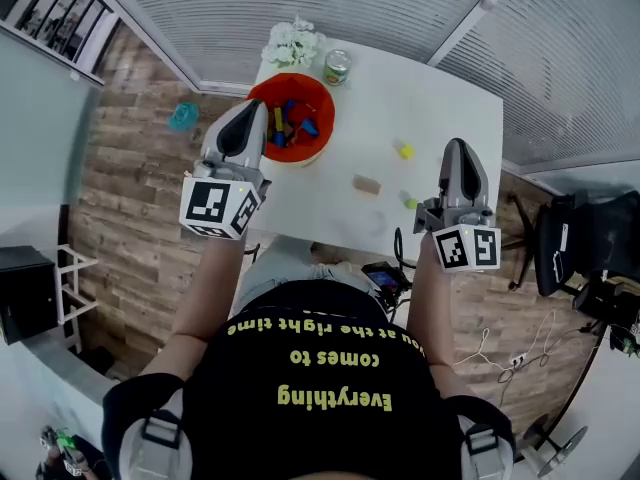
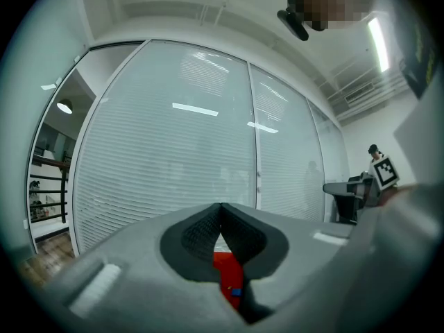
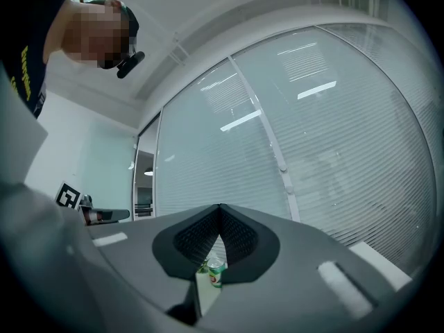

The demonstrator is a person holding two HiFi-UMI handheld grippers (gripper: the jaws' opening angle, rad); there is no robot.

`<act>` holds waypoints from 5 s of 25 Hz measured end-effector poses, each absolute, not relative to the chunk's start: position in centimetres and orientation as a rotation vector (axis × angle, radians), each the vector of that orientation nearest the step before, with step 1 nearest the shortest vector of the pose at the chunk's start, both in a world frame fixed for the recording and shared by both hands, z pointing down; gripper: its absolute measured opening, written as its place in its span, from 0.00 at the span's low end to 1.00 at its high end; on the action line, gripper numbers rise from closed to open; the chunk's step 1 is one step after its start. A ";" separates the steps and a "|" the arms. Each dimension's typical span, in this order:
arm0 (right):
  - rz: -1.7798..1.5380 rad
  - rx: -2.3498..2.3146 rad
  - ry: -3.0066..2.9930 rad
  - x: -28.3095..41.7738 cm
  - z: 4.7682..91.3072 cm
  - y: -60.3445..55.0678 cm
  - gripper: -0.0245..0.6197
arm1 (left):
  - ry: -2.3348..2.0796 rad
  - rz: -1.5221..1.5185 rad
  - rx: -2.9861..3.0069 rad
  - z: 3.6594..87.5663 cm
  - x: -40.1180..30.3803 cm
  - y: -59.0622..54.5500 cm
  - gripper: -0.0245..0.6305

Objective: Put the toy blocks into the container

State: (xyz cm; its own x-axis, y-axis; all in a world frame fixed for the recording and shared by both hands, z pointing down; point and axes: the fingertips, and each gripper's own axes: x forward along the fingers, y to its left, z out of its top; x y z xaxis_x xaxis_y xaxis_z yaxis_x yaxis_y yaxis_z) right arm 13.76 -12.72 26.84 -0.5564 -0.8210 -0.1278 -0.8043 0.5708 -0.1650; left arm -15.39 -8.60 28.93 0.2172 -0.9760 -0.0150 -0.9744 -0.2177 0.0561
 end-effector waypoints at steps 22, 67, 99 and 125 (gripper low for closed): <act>-0.176 -1.425 2.649 11.5 28.8 -15.4 0.05 | -1.846 -0.059 2.444 30.6 -17.1 -12.1 0.03; -0.500 -0.919 3.298 6.0 45.8 -11.8 0.13 | -1.873 -0.005 2.306 36.9 -15.5 -9.8 0.03; -0.088 0.183 4.257 6.2 63.0 -6.1 0.39 | -1.907 0.001 2.233 38.8 -16.3 -9.1 0.03; -0.327 -0.166 4.135 5.6 60.7 -7.1 0.26 | -1.947 -0.007 2.236 37.8 -17.3 -9.5 0.03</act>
